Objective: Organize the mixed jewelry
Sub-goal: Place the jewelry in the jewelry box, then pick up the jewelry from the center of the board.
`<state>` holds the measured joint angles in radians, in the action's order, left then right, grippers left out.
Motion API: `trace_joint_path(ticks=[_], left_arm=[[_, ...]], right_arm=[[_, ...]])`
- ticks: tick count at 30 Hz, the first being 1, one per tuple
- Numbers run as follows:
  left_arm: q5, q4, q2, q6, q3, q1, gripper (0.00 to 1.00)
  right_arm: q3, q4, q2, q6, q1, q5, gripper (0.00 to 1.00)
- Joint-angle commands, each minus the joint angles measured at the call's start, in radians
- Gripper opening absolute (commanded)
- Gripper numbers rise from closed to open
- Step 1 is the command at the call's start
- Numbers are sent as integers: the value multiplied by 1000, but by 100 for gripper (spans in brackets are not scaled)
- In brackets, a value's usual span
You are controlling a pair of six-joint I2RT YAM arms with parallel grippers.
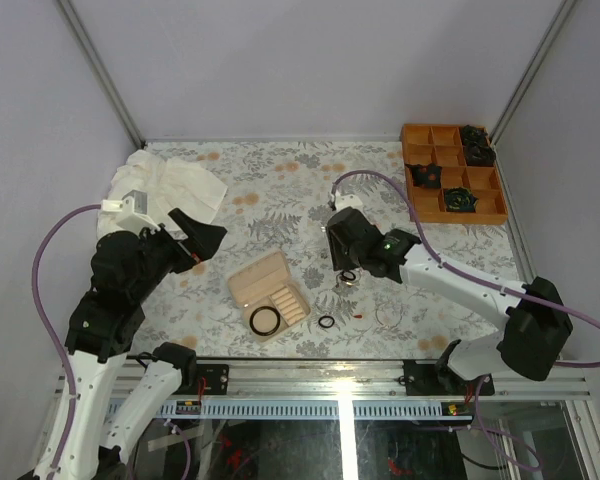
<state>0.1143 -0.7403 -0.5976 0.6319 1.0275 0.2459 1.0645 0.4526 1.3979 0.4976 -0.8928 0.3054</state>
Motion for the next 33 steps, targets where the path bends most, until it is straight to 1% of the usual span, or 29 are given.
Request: trace_joint_path(ticks=[1, 3, 4, 9, 14, 20, 26, 33], left_arm=[[-55, 138, -20, 2, -48, -5, 100], [-69, 155, -32, 6, -62, -5, 100], [-73, 170, -45, 0, -71, -5, 100], [-91, 194, -50, -13, -86, -5, 100], [-106, 202, -51, -26, -102, -5, 100], [-106, 217, -62, -31, -141, -4, 100], [-102, 232, -69, -34, -156, -5, 100], [-103, 245, -73, -34, -172, -5, 100]], right_arm=[[56, -71, 72, -70, 106, -119, 40], [82, -91, 129, -87, 146, -148, 38], [119, -107, 198, -108, 170, -166, 36], [231, -104, 373, -149, 177, -190, 33], [291, -96, 482, -146, 177, -195, 32], [308, -91, 541, -160, 176, -170, 36], [311, -86, 577, -165, 176, -144, 44], [324, -98, 609, -169, 174, -160, 44]])
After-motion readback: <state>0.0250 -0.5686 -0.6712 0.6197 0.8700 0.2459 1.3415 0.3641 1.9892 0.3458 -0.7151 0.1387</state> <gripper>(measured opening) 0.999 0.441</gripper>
